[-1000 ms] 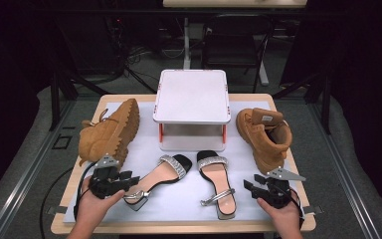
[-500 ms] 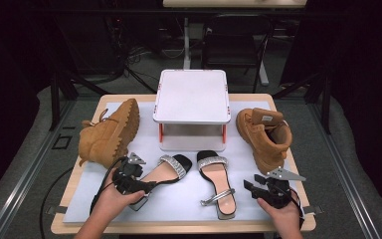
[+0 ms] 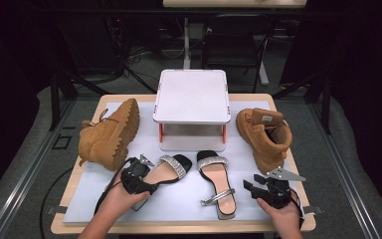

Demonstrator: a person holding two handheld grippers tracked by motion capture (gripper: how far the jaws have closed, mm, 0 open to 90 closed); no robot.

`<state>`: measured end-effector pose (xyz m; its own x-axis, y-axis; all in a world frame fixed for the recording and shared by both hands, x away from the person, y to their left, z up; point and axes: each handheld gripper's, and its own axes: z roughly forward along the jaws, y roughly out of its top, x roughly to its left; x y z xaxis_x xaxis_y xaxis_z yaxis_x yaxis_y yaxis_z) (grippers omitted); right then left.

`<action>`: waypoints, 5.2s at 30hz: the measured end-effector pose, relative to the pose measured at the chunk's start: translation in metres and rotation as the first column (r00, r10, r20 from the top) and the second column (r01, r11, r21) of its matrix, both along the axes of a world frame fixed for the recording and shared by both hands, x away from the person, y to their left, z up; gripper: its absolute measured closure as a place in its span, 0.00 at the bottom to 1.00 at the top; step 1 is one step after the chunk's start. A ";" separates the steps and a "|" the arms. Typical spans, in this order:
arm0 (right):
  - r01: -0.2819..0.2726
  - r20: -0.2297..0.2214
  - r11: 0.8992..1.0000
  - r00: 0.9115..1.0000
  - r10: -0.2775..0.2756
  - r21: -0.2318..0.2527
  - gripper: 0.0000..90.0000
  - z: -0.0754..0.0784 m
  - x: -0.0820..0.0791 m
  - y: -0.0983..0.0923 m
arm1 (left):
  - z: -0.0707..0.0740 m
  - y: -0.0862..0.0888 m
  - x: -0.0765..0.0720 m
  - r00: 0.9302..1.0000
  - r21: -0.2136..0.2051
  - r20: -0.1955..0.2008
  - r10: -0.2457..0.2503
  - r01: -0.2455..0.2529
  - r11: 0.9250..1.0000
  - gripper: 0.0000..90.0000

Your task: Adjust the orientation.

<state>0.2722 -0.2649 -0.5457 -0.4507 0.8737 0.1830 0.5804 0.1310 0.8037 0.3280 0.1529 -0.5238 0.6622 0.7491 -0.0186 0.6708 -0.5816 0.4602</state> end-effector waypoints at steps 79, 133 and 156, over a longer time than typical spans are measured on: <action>-0.033 0.007 0.999 0.999 0.033 -0.015 0.96 0.017 -0.001 0.001 | -0.003 0.015 0.009 0.997 -0.068 0.016 0.070 -0.069 0.995 0.46; -0.282 -0.332 0.898 0.928 0.167 -0.337 0.34 0.029 0.053 0.072 | -0.003 0.011 0.012 1.000 -0.029 0.008 0.021 -0.020 0.999 0.42; -0.278 -0.379 0.916 0.912 0.156 -0.291 0.37 0.019 0.055 0.072 | -0.005 0.000 0.011 0.999 0.065 0.034 0.019 -0.022 0.998 0.46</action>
